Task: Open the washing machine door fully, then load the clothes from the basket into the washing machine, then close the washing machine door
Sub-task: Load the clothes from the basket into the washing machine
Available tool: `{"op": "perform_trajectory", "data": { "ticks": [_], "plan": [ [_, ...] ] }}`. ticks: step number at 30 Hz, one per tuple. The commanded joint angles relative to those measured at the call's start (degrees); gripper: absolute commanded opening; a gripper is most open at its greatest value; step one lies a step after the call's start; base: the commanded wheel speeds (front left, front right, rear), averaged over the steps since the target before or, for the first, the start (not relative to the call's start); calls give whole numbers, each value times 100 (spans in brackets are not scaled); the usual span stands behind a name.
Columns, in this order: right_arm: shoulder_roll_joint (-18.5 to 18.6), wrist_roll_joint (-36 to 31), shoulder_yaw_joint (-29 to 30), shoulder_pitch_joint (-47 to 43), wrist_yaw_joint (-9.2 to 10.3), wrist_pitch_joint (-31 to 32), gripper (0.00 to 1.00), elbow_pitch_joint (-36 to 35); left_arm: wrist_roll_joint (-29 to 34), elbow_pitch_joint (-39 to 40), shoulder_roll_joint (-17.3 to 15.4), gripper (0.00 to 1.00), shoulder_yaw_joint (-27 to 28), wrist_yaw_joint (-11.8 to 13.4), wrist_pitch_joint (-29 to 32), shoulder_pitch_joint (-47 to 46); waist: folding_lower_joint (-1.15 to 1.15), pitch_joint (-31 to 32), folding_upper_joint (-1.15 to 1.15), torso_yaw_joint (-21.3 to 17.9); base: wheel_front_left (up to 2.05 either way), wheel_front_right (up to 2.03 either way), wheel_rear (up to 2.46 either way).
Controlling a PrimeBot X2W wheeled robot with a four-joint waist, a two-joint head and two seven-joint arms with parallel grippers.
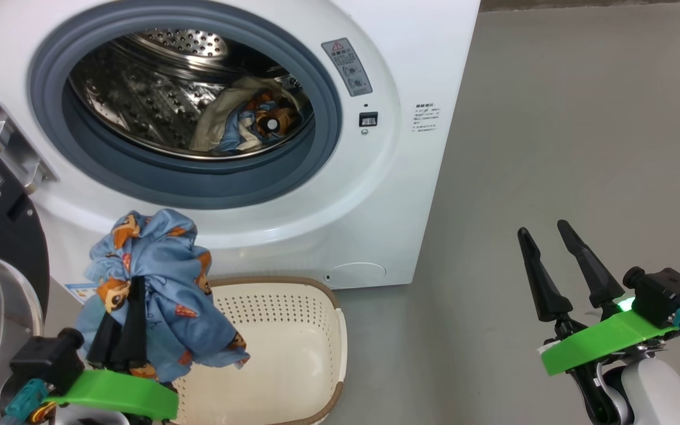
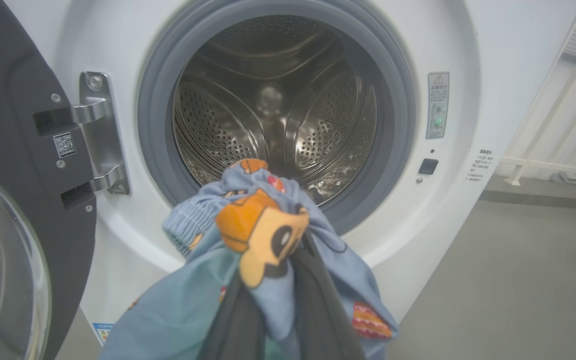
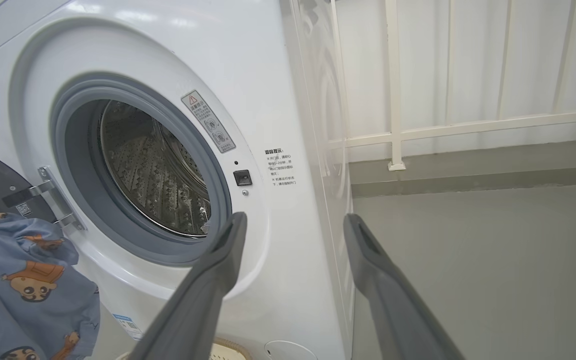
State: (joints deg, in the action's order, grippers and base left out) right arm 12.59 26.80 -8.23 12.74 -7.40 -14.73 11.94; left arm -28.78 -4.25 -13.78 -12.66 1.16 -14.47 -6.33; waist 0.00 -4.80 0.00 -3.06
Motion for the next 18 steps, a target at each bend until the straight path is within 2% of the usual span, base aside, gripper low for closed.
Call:
{"op": "perform_trajectory", "data": {
  "ticks": [1, 10, 18],
  "plan": [
    [29, -57, -64, 18, -9, -27, 100, -117, 103, 166, -112, 0, 222, -52, -52, -220, 0, -23, 0, -8, 0, 0, 0],
    [-16, -125, -32, 81, -9, -27, 100, -138, 152, 27, -125, 0, 140, -195, -52, -706, 0, -225, 0, -77, 0, 0, 0],
    [-146, -179, -48, 226, -9, -27, 100, -215, 119, -493, -108, 0, 91, -418, -36, -1839, 0, -710, 0, -248, 0, 0, 0]
  ]
}}
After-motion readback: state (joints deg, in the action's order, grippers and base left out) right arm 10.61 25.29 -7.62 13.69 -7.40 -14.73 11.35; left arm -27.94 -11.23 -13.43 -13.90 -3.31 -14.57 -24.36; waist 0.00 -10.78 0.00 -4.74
